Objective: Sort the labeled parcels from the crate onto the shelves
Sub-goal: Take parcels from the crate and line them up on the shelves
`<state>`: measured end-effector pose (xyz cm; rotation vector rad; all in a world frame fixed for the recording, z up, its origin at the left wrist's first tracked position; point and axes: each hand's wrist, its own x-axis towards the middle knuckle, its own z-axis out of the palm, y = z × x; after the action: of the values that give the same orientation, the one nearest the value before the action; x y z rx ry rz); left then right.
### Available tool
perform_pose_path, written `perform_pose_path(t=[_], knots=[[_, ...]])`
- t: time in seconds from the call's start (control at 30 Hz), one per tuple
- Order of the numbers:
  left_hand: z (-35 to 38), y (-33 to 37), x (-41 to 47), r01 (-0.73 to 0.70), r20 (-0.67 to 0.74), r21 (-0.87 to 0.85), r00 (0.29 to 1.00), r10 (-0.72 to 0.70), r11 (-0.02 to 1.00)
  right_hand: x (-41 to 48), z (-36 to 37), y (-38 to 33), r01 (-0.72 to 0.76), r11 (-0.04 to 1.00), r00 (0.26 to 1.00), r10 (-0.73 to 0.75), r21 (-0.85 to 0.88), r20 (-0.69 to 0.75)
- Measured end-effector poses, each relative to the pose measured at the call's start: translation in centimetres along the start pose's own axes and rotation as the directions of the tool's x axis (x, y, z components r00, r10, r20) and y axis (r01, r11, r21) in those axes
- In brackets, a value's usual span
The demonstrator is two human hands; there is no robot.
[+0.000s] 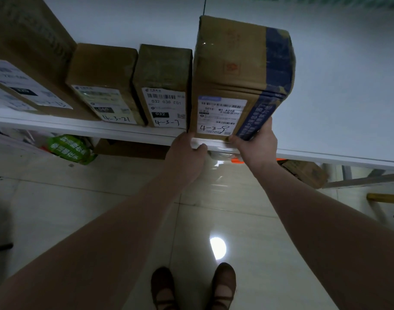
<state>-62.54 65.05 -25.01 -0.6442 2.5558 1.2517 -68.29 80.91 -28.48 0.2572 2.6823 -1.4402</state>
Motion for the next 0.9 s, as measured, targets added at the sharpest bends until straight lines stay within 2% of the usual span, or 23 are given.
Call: perform_pose_path(t=[0.47, 0.67, 0.9], knots=[[-0.4, 1.0, 0.5, -0.028, 0.146, -0.065, 0.989, 0.037, 0.998, 0.9, 0.5, -0.8, -0.068, 0.997, 0.997, 0.07, 0.045, -0.038], [-1.1, 1.2, 0.1, -0.029, 0.143, -0.049, 0.989, 0.036, 0.998, 0.8, 0.0, -1.3, -0.103, 0.991, 0.995, 0.102, 0.081, 0.015], [-3.2, 1.1, -1.5, 0.013, 0.089, -0.067, 0.996, -0.007, 0.998, -0.2, -1.1, -2.1, -0.225, 0.959, 0.971, 0.206, 0.17, 0.124]])
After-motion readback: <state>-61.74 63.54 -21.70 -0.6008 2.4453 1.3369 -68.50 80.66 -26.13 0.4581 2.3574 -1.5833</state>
